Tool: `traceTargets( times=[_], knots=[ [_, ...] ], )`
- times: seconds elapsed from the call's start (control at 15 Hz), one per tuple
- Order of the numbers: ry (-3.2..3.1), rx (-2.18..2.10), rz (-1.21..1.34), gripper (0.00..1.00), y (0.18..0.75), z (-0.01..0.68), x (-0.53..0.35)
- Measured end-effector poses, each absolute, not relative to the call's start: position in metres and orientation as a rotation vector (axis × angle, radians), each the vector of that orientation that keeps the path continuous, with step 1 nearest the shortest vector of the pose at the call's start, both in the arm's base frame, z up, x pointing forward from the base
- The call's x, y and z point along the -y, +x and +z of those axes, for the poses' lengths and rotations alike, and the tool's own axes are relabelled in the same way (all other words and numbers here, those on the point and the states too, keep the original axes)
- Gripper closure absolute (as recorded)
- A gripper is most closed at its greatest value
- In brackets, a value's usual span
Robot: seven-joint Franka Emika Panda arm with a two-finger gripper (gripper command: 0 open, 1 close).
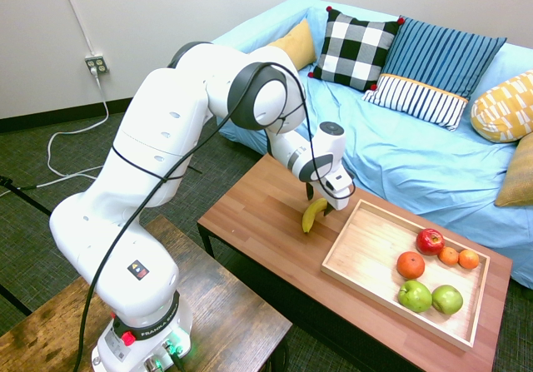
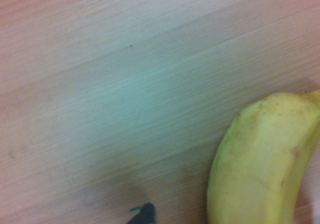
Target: Put banana in the tray
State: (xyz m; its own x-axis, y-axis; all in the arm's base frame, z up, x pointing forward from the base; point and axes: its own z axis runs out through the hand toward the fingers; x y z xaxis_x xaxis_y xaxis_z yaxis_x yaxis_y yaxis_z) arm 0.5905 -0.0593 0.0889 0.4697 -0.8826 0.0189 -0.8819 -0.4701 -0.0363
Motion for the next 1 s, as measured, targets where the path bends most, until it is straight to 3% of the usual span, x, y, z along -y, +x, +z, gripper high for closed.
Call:
traceTargets(
  times=[1.0],
  knots=[
    [-2.673, -1.561, -0.051, 1.0, 0.598, 0.112, 0.056]
  ],
)
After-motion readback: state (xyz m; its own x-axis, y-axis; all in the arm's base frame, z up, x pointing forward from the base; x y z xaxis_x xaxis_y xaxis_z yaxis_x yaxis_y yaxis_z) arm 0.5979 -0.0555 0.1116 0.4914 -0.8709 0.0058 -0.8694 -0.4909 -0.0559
